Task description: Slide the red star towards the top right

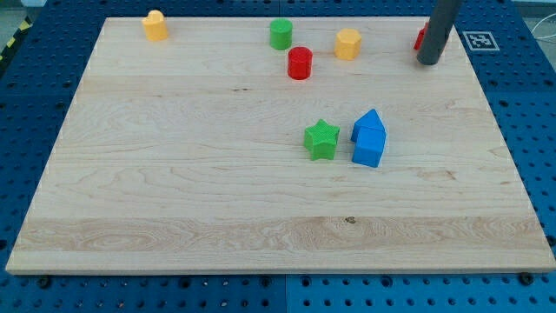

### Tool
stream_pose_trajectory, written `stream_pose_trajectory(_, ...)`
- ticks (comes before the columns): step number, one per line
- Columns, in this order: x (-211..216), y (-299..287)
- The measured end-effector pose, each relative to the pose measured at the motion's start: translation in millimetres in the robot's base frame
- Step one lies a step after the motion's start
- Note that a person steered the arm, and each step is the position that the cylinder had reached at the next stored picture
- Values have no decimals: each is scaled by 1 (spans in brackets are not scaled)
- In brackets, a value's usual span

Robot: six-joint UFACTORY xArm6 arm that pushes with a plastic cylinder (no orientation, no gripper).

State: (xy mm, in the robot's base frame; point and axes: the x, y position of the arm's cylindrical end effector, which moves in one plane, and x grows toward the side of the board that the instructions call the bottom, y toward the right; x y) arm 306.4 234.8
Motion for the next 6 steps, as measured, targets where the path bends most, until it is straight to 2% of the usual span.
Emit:
stream_pose_trajectory(3,1,24)
stream_pose_trajectory(6,-30,24)
